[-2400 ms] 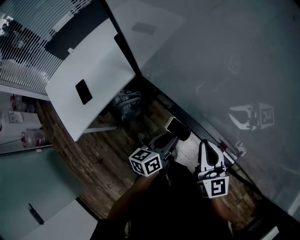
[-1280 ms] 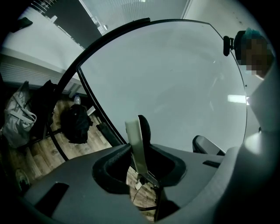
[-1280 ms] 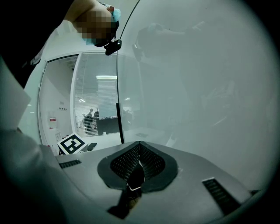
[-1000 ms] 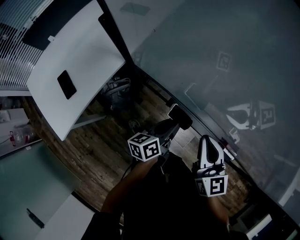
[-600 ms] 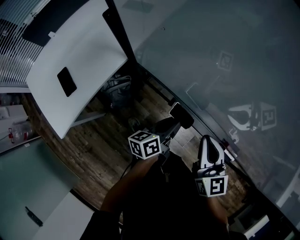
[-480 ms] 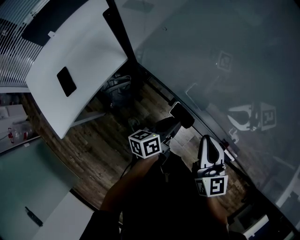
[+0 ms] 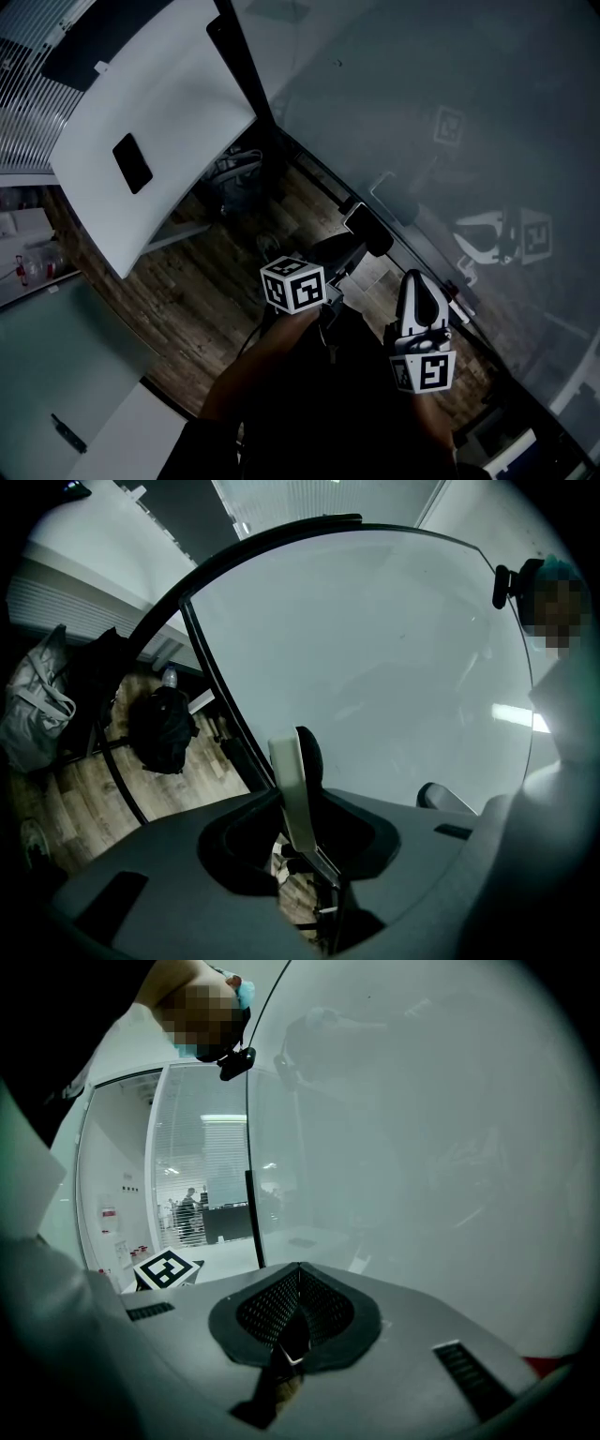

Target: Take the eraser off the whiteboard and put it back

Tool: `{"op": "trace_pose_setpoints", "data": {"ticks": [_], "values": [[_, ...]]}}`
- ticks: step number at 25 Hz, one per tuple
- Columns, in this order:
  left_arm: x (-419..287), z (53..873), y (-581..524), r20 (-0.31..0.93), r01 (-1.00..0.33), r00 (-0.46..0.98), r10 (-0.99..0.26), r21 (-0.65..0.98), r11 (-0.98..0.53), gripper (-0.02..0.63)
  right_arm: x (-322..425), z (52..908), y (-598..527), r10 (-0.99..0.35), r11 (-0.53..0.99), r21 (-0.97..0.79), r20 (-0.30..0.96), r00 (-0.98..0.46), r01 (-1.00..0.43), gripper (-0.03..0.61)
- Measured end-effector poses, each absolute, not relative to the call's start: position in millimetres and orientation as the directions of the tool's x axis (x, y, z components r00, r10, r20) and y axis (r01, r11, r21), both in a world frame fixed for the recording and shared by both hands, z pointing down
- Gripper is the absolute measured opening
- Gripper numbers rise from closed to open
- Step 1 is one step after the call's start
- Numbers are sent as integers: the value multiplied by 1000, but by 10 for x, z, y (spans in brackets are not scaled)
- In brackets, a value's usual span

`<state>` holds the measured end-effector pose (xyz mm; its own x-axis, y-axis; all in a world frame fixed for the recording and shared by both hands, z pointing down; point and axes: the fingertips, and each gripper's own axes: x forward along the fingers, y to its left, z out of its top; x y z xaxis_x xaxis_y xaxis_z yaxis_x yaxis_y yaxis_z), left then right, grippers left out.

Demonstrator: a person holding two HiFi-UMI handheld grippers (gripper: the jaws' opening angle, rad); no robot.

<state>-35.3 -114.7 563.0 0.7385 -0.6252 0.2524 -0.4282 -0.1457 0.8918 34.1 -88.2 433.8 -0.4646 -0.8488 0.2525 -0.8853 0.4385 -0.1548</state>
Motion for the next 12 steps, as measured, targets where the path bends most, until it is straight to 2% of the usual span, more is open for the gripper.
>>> {"op": "trace_pose_setpoints", "data": {"ticks": [12], "values": [[-308,5655,-1208,259,-410,745,-615,904,-117,118,387,4391,-862,-845,438,-136,276,-458,-889,15]]}}
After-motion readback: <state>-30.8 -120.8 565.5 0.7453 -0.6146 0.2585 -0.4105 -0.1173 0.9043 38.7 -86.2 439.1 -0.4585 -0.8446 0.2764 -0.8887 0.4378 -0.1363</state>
